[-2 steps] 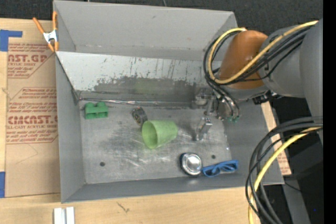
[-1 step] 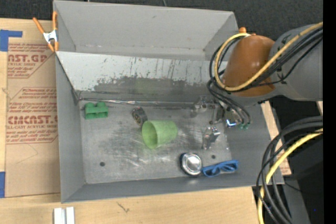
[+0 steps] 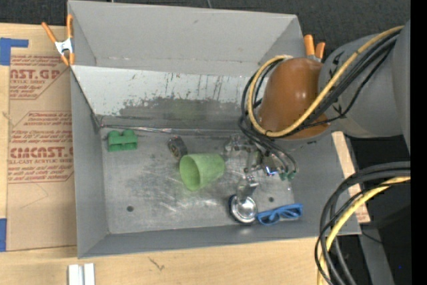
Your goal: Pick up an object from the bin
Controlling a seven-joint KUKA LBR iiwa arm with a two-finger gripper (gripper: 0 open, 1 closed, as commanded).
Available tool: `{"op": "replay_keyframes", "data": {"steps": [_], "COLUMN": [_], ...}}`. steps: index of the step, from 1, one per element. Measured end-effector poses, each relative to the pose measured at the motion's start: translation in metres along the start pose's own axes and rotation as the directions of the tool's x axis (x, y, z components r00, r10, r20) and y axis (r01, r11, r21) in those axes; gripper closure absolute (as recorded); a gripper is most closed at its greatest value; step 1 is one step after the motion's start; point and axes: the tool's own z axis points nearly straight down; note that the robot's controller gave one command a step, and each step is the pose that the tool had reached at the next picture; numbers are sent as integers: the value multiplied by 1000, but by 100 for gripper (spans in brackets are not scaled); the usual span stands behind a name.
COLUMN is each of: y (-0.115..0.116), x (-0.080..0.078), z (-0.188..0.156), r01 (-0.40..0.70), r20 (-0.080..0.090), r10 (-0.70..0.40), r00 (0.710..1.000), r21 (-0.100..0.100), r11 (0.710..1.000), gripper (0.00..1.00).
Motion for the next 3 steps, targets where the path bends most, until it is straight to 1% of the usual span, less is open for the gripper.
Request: {"op": "replay_keyframes", "data": {"steps": [1,2,3], "y": [67,114,114], "x": [-26,-56,-58], "z": [36,35,32], "r01": [-76,38,36], "r20": [9,6,13], "r10": [76,-38,-36], "r00": [997,999,999], "r21": [5,7,7], "r11": [997,999,999], "gripper": [0,0,100]}}
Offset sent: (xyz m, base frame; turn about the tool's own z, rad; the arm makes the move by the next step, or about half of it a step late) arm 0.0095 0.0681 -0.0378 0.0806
